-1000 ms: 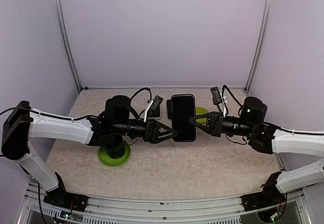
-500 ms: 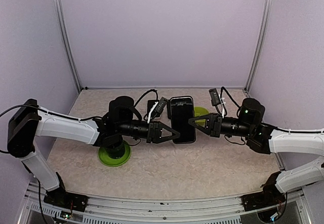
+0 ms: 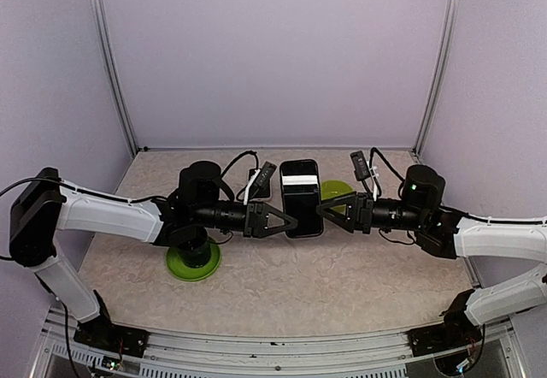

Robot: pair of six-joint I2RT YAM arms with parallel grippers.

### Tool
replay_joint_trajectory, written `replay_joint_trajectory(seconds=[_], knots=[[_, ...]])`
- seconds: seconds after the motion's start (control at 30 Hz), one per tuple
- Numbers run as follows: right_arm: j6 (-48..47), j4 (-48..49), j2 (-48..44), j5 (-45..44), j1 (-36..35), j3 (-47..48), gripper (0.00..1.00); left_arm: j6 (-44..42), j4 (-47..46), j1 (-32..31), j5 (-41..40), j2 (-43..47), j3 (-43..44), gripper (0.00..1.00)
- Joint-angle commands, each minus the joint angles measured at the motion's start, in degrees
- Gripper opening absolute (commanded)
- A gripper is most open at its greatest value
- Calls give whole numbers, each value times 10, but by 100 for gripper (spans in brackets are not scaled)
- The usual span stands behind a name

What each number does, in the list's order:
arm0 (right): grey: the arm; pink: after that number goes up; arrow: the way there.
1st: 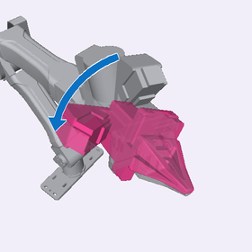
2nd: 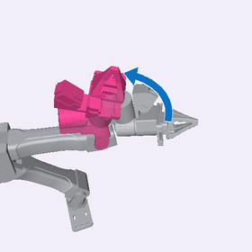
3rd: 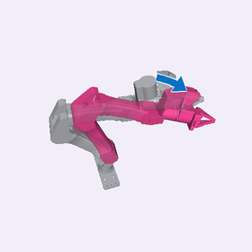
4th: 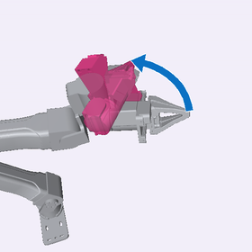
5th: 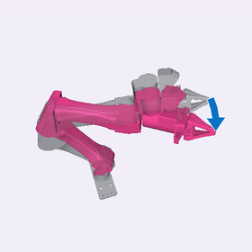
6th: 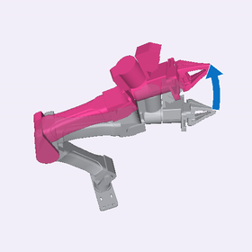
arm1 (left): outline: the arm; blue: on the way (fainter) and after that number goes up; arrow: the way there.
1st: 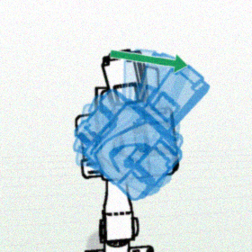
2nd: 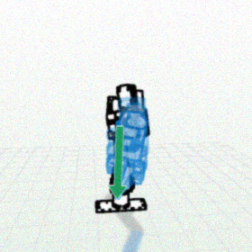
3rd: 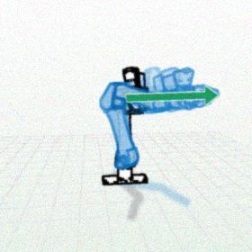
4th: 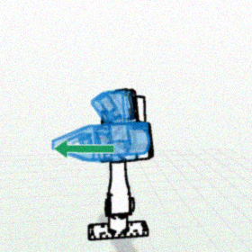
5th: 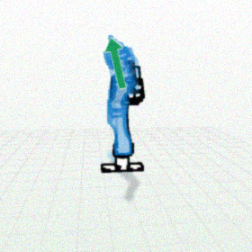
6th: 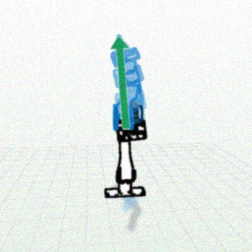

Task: Put the phone into the phone case
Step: Pass from the right arm to the left, then press the corner of the phone case at the bottom right corner of the phone case.

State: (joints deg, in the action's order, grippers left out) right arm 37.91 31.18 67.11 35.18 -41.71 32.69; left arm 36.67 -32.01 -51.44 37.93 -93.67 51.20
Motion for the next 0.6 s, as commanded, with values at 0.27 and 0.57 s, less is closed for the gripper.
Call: replay_joint_trajectory(seconds=[0.27, 0.57], knots=[[72, 80, 56, 43, -3, -30, 55, -8, -31, 20, -38, 57, -16, 0], [101, 96, 100, 42, -8, -5, 49, -10, -37, 19, -43, 63, -30, 0]])
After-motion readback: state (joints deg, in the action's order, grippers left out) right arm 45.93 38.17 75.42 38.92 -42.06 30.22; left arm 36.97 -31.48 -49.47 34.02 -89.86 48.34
